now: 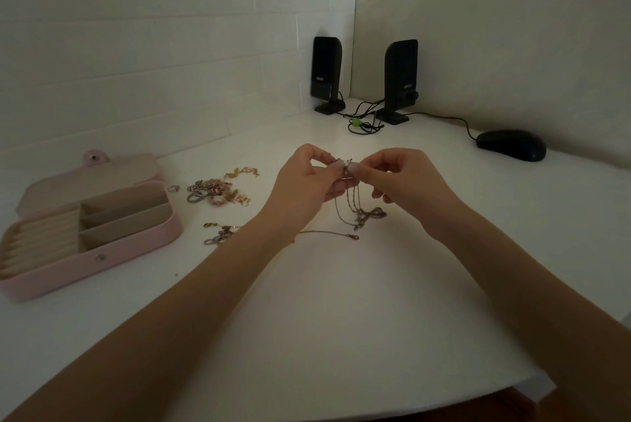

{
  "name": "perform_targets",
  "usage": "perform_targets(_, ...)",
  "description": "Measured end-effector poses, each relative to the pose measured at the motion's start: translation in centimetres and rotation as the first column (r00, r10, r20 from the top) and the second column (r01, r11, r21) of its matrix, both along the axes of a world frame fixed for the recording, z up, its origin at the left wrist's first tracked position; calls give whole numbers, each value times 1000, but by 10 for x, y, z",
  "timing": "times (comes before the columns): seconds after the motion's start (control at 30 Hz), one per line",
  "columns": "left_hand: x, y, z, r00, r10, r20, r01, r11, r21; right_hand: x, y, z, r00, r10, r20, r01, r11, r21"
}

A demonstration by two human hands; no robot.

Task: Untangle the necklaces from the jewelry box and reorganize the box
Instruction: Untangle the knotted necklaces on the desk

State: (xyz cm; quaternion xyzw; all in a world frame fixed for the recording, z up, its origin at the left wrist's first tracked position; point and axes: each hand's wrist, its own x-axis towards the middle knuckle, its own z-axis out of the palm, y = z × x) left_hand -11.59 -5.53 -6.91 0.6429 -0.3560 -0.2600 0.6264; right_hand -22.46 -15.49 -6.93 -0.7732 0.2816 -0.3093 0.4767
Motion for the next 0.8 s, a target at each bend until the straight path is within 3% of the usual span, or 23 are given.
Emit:
perform_targets(0.17, -1, -1, -3, 999, -37, 3, 37, 999, -5, 0, 1, 1, 999, 22, 26, -23, 1000, 4)
perform_targets(0.33, 7, 2, -3, 995, -72, -65, 75, 996, 40, -11, -6, 11, 990, -26, 142, 5, 989, 146)
perform_targets(0.4, 11, 3, -7, 991, -29, 128, 13, 992, 127, -14, -6, 15, 975, 5, 223, -51, 978, 203)
perform_targets(0.47, 11, 5, -9, 871, -18, 491, -94, 975, 202, -14, -4, 18, 950, 46, 308, -126, 962, 243)
perform_targets(0.5, 9, 6, -9, 811, -25, 585, -109, 975, 192, -14, -3, 19, 941, 72, 330, -156, 959, 236)
perform_targets(0.53, 8, 6, -8, 805, -34, 592, -84, 982, 170, -14, -2, 19, 935, 99, 341, -182, 958, 220)
perform_targets(0.63, 0, 0, 0, 943, -164, 288, 140, 985, 102, -14, 1, 19, 917, 153, 368, -226, 961, 163)
perform_targets(0.73, -7, -1, 3, 962, -274, -9, 274, 962, 7, -14, 1, 18, 917, 171, 360, -224, 968, 111)
perform_targets(0.8, -9, 2, 2, 958, -278, -69, 277, 961, -24, -15, 1, 18, 931, 171, 321, -206, 976, 78)
